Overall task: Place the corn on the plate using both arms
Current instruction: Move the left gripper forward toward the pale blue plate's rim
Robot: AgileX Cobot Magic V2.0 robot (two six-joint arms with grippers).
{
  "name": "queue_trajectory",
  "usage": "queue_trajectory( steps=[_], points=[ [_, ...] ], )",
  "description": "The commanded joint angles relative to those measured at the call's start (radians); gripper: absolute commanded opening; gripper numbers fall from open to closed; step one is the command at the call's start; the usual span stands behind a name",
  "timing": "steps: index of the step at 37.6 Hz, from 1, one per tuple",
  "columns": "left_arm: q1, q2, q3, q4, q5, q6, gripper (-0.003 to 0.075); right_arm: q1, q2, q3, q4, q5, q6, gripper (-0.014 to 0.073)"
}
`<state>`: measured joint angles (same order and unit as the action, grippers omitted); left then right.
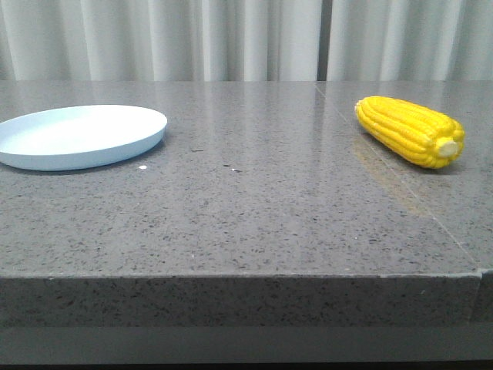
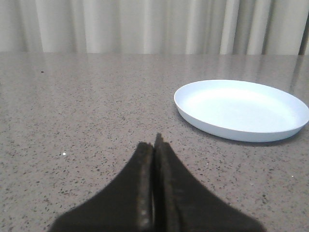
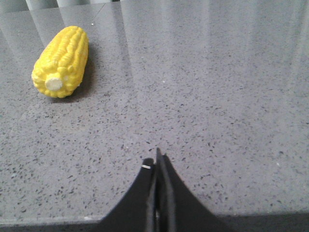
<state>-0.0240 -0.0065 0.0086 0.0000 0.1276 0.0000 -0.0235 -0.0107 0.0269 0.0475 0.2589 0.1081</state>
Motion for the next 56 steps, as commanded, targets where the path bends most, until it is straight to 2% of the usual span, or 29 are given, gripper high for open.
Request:
queue_trajectory(
  steps=[1, 32, 33, 39, 47, 50, 56],
  points=[
    [-0.001, -0.016, 0.023, -0.005, -0.088, 0.0, -0.002, 0.003, -0.017, -0.022, 0.0, -0.075, -0.006, -0.0071],
    [-0.001, -0.016, 0.023, -0.005, -0.088, 0.0, -0.002, 0.003, -0.017, -0.022, 0.0, -0.075, -0.006, -0.0071],
    [-0.001, -0.014, -0.018, -0.009, -0.295, 0.0, -0.002, 0.003, -0.017, -0.124, 0.0, -0.118, -0.006, -0.0071],
    [-0.001, 0.019, -0.176, -0.009, -0.229, 0.0, -0.002, 0.003, -0.007, -0.269, 0.0, -0.022, -0.006, -0.007],
    [-0.001, 0.219, -0.432, -0.009, 0.018, 0.0, -0.002, 0.003, 0.158, -0.498, 0.001, 0.146, -0.006, -0.007],
    [-0.001, 0.303, -0.504, -0.007, 0.082, 0.0, -0.002, 0.003, 0.239, -0.558, 0.001, 0.149, -0.006, -0.007],
    [-0.001, 0.399, -0.549, -0.007, 0.076, 0.0, -0.002, 0.003, 0.331, -0.6, 0.001, 0.118, -0.006, -0.007]
  ],
)
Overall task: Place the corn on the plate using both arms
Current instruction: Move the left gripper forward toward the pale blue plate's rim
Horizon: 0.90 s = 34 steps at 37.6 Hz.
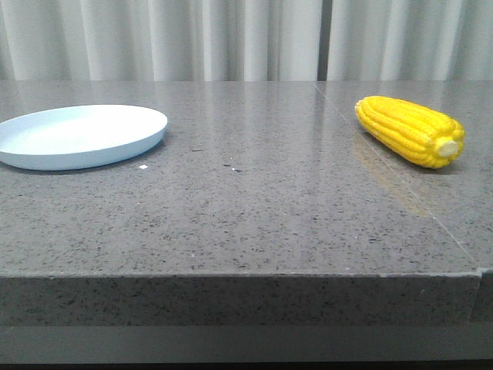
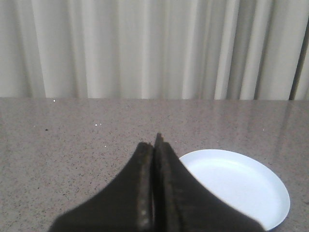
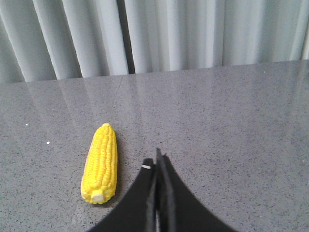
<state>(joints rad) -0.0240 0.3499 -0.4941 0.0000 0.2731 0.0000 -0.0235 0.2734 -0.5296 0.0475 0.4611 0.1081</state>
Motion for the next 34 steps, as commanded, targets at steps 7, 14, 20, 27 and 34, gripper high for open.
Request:
queue_trajectory(
  steps=[7, 14, 20, 27, 34],
  points=[
    [-0.001, 0.047, -0.046, -0.007, -0.081, 0.0, 0.0002, 0.003, 0.052, -0.042, 0.001, -0.095, -0.006, -0.005],
    [-0.001, 0.047, -0.046, -0.007, -0.079, 0.0, 0.036, 0.003, 0.052, -0.042, 0.001, -0.095, -0.006, 0.0211],
    [-0.001, 0.047, -0.046, -0.007, -0.079, 0.0, 0.066, 0.003, 0.052, -0.042, 0.001, -0.094, -0.006, 0.0561],
    [-0.001, 0.047, -0.046, -0.007, -0.079, 0.0, 0.0691, 0.003, 0.052, -0.042, 0.001, -0.094, -0.006, 0.0642],
    [-0.001, 0.047, -0.046, -0.007, -0.081, 0.0, 0.069, 0.003, 0.052, -0.042, 0.001, -0.094, -0.006, 0.0642]
  ],
)
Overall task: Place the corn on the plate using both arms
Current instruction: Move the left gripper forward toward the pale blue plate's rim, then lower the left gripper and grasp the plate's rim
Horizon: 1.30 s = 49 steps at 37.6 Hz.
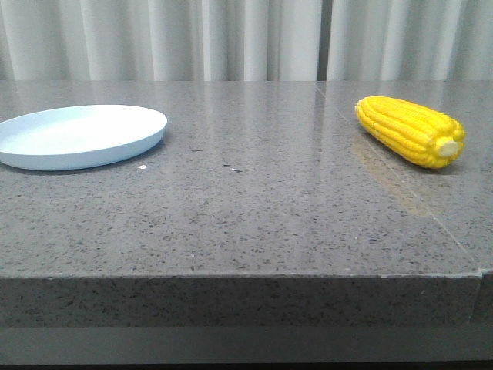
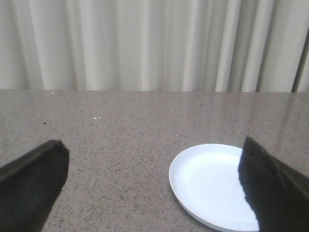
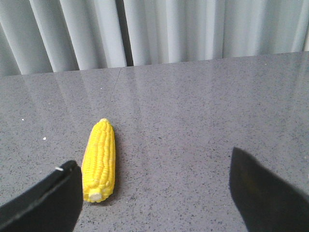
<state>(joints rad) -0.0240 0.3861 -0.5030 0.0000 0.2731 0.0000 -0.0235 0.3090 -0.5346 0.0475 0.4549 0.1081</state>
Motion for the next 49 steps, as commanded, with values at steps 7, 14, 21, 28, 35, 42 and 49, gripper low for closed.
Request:
queue_trajectory(
  steps=[7, 14, 21, 28, 35, 42, 49],
  points=[
    [-0.001, 0.052, -0.055, -0.009, -0.104, 0.0, 0.069, 0.003, 0.016, -0.037, 0.001, -0.088, -0.006, 0.0642],
    [-0.023, 0.298, -0.218, -0.009, -0.001, 0.0, 0.069, 0.003, 0.016, -0.037, 0.001, -0.088, -0.006, 0.0642],
    [-0.125, 0.605, -0.436, -0.009, 0.228, 0.0, 0.069, 0.003, 0.016, -0.037, 0.001, -0.088, -0.006, 0.0642],
    [-0.141, 0.917, -0.691, -0.009, 0.533, 0.0, 0.069, 0.003, 0.016, -0.037, 0.001, -0.088, -0.006, 0.0642],
    [-0.141, 1.152, -0.862, -0.009, 0.661, 0.0, 0.069, 0.003, 0.016, -0.037, 0.001, -0.088, -0.006, 0.0642],
    [-0.141, 1.27, -0.91, -0.009, 0.664, 0.0, 0.069, 0.003, 0.016, -0.037, 0.001, -0.088, -0.006, 0.0642],
    [-0.141, 1.33, -0.931, -0.009, 0.676, 0.0, 0.069, 0.003, 0.016, -0.037, 0.001, -0.088, -0.006, 0.0642]
  ],
)
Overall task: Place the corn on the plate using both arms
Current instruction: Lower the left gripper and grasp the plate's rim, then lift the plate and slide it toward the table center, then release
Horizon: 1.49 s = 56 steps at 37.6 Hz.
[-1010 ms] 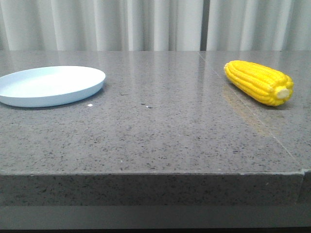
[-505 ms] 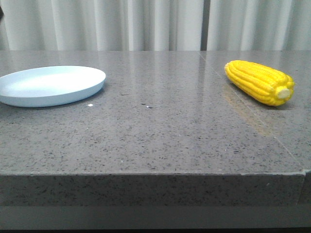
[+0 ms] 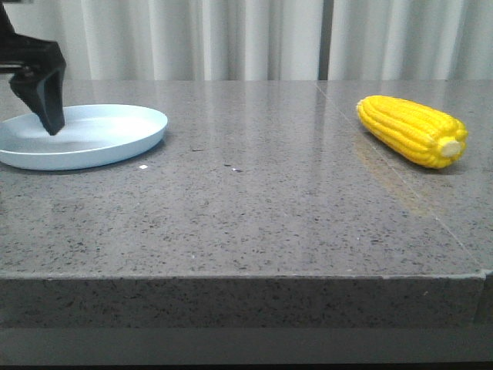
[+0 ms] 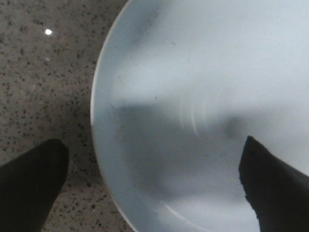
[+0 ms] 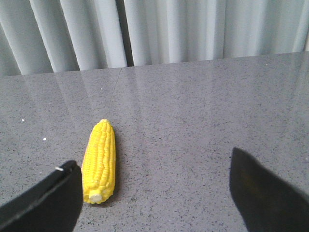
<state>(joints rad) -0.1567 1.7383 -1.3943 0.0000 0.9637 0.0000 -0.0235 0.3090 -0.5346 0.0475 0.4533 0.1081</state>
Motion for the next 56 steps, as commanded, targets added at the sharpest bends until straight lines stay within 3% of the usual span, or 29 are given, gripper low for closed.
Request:
queue_trajectory(
  steps=[1, 9, 12, 16, 23, 32, 38, 44, 50, 56],
  points=[
    [-0.008, -0.019, -0.039, -0.009, -0.015, 0.0, 0.069, 0.003, 0.016, -0.037, 0.001, -0.086, -0.006, 0.0642],
    [-0.008, -0.001, -0.039, -0.009, -0.015, 0.0, 0.0688, 0.003, 0.016, -0.037, 0.001, -0.085, -0.006, 0.0642],
    [-0.008, -0.001, -0.042, -0.009, -0.004, 0.0, 0.0654, 0.003, 0.016, -0.037, 0.001, -0.085, -0.006, 0.0642],
    [-0.008, -0.001, -0.051, -0.009, 0.015, 0.0, 0.0535, 0.003, 0.016, -0.037, 0.001, -0.085, -0.006, 0.0642],
    [-0.008, -0.001, -0.067, -0.009, 0.022, 0.0, 0.0253, 0.003, 0.016, -0.037, 0.001, -0.085, -0.006, 0.0642],
    [-0.008, -0.001, -0.072, 0.0, 0.022, 0.0, -0.0008, 0.003, 0.016, -0.037, 0.001, -0.085, -0.006, 0.0642],
    [-0.008, -0.009, -0.112, -0.017, 0.026, 0.0, -0.002, 0.003, 0.016, -0.037, 0.001, -0.085, -0.006, 0.0642],
    [-0.017, -0.031, -0.198, -0.154, 0.039, 0.036, -0.002, 0.003, 0.016, -0.037, 0.001, -0.085, -0.006, 0.0642],
    [-0.075, -0.033, -0.29, -0.29, 0.068, 0.064, -0.002, 0.003, 0.016, -0.037, 0.001, -0.085, -0.006, 0.0642],
    [-0.162, -0.022, -0.302, -0.3, 0.042, 0.072, -0.002, 0.003, 0.016, -0.037, 0.001, -0.085, -0.006, 0.0642]
  ],
)
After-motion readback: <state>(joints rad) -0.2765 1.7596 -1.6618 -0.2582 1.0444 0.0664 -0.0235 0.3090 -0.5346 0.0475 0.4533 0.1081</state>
